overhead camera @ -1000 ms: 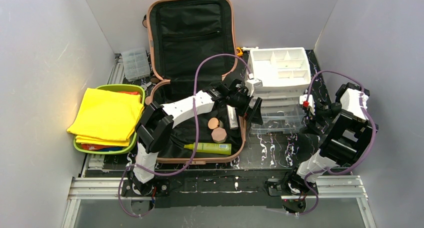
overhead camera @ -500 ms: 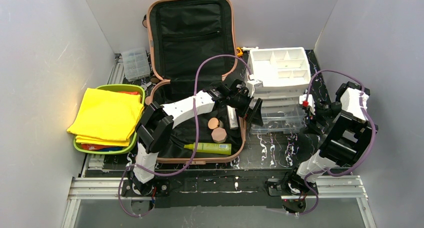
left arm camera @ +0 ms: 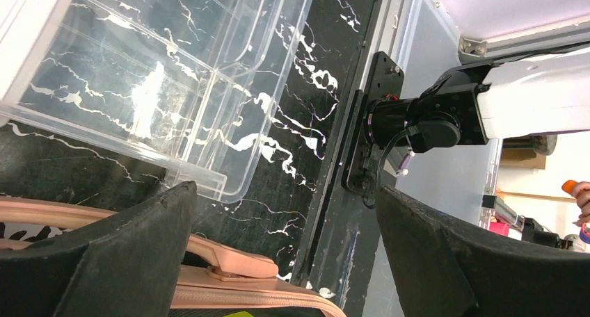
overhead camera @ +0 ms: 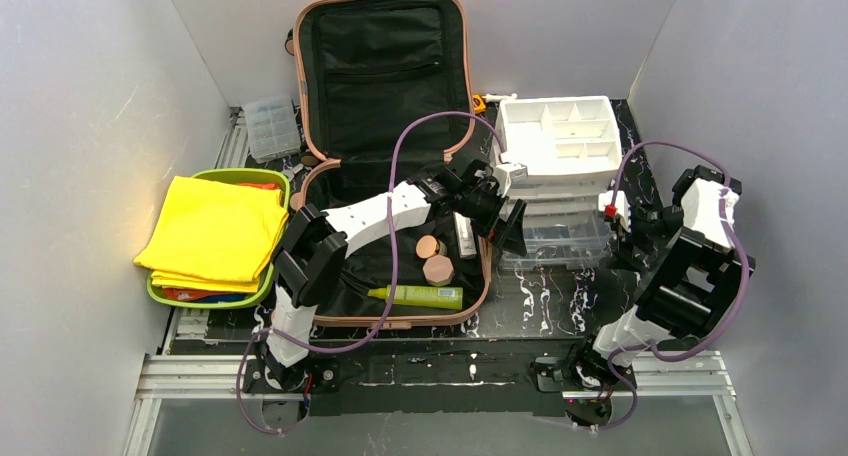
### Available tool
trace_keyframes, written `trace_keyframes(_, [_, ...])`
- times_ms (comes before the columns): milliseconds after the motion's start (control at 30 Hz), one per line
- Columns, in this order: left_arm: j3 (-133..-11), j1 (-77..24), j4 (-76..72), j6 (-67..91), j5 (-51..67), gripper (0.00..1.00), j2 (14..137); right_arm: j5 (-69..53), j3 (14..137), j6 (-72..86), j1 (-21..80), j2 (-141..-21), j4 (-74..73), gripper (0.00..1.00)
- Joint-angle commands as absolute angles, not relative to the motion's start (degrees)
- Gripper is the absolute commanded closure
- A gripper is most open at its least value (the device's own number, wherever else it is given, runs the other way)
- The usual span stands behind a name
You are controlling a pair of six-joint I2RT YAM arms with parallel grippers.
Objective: Open, take out, and arrange the luggage
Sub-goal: Open the drawer in the storage box.
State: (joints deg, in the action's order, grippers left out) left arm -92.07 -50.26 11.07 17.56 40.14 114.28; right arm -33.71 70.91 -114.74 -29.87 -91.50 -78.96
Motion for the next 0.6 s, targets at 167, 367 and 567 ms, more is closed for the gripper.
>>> trace_keyframes(167, [-94.8,-50.8,15.3,15.7,39.1,0.01,112.5,-31.2,66.1,-118.0,-29.7,-85.6,-81.5,0.1])
trace_keyframes(367, [-94.4,-51.0,15.0,17.1,41.6,0.01,112.2,-35.8,72.1,-113.1,-29.7,-88.9,-81.5,0.09])
trace_keyframes(567, [-93.1,-51.5,14.9,17.2,43.2,0.01,110.9,-38.3,73.5,-112.7,-29.7,-89.7,-81.6,0.06])
